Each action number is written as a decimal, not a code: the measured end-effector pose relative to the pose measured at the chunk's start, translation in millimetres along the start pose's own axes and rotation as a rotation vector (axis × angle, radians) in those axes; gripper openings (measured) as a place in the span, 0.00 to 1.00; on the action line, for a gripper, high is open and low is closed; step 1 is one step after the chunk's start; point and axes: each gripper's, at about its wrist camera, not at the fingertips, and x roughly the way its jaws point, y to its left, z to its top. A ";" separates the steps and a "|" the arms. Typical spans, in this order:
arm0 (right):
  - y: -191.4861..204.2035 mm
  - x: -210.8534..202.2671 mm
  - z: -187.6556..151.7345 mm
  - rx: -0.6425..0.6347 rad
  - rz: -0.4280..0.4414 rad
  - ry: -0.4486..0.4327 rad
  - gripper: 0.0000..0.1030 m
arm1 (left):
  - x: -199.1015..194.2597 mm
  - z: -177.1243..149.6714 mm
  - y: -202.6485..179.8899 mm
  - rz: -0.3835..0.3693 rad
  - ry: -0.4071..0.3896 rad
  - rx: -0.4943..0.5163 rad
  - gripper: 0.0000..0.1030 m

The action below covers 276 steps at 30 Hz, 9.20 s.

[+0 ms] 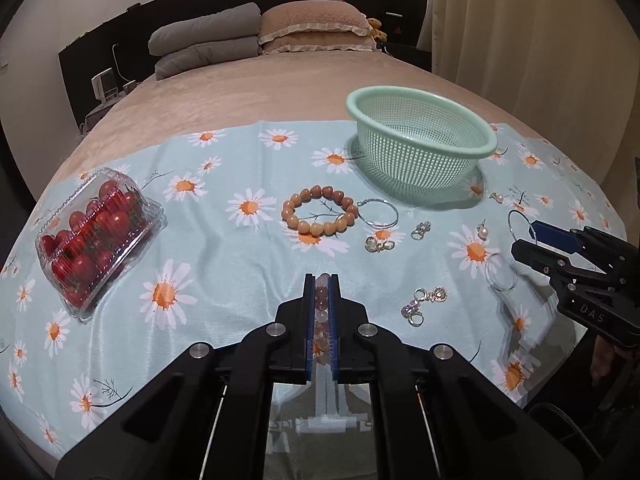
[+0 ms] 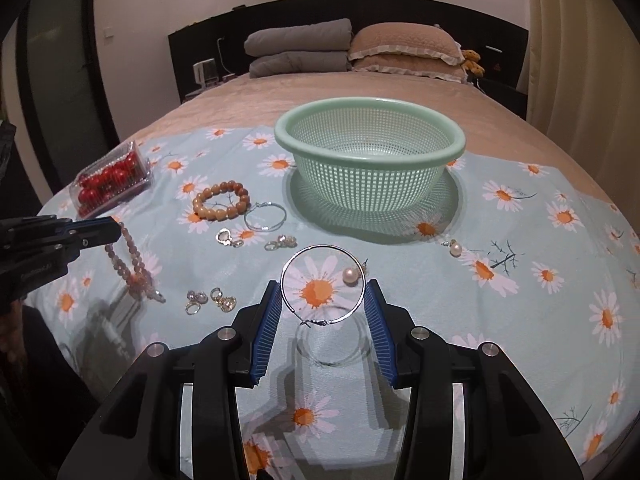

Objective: Organize jewelry
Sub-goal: 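Carry the necklace and bangle over the green basket and open both tools, then grasp the wooden bead bracelet with the left tool while the right tool grasps a pearl earring, then carry the bracelet and pearl earring over the basket and open both tools, then grasp a small silver crystal earring with the left tool while the right tool grasps a pearl stud, then carry both earrings over the basket and open both tools to drop them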

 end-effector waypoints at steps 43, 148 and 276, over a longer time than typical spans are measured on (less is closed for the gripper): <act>-74.0 48.6 128.6 -0.016 -0.009 -0.067 0.40 | 70.5 167.7 -72.1 -0.209 -0.052 0.095 0.06; -102.3 61.6 59.8 0.091 0.135 0.135 0.11 | 47.8 104.6 14.3 -0.105 0.169 0.044 0.12; -31.8 79.5 14.3 -0.010 0.113 0.221 0.11 | 154.3 75.9 -37.5 -0.222 0.324 0.086 0.02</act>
